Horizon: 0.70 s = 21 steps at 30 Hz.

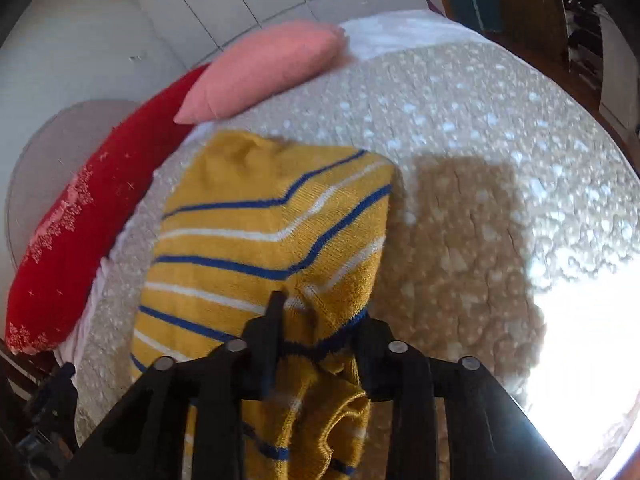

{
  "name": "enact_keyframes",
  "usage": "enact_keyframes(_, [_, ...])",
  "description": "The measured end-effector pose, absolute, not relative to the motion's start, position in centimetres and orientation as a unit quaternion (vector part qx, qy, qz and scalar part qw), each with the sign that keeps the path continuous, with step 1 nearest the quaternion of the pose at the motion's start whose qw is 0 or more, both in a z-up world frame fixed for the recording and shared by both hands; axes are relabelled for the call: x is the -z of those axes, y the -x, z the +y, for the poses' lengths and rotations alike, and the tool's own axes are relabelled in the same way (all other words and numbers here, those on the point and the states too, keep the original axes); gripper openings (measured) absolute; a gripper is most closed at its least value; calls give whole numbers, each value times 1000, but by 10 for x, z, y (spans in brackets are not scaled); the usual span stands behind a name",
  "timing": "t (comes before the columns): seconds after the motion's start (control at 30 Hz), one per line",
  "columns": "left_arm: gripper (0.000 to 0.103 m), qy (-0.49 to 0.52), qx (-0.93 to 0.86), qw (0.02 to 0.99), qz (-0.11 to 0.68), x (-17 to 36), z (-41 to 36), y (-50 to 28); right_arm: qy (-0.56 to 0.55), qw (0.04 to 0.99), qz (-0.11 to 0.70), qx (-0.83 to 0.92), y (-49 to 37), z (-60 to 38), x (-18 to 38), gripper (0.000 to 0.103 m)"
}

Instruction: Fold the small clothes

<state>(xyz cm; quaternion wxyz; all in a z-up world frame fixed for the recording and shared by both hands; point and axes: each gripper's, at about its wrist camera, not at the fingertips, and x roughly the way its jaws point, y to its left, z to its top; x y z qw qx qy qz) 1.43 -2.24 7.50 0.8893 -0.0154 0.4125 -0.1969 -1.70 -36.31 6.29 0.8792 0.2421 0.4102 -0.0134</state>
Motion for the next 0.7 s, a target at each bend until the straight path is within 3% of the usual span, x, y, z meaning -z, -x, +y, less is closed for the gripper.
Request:
enact_keyframes(0.1, [88,9,235,881,410,-75,-47,-43,-279,891,360,11,27,-379,-75,82])
enact_keyframes(0.13, [91,7,249,878,410,-74,-57,-55,-285,891,354,5,23,-381,-75,86])
enact_keyframes(0.17, [96,11,259,873,414,-72,-64,-68,-288,889,356,3,17,-383,-73,86])
enact_keyframes(0.3, [99,51,300,823,480,-38,-101,-124,-322,859,397,-28,-25,-388,-41,86])
enact_keyframes(0.37, [99,82,303,793,522,-10,-113,-145,-355,839,409,-51,-42,-388,-24,81])
enact_keyframes(0.4, [99,97,305,783,533,-4,-114,-150,-373,832,405,-65,-48,-385,-20,58])
enact_keyframes(0.43, [85,116,307,780,533,-6,-112,-151,-403,815,408,-83,-53,-384,-16,40])
enact_keyframes(0.47, [66,129,321,772,533,-13,-111,-152,-418,809,404,-88,-56,-383,-17,39])
enact_keyframes(0.53, [56,115,320,782,522,-38,-108,-151,-411,819,385,-112,-57,-378,-37,33])
enact_keyframes(0.67, [61,101,320,804,491,-77,-99,-149,-395,847,324,-144,-46,-369,-75,34])
enact_keyframes(0.7, [63,91,306,814,486,-80,-97,-148,-380,856,327,-128,-47,-366,-76,39])
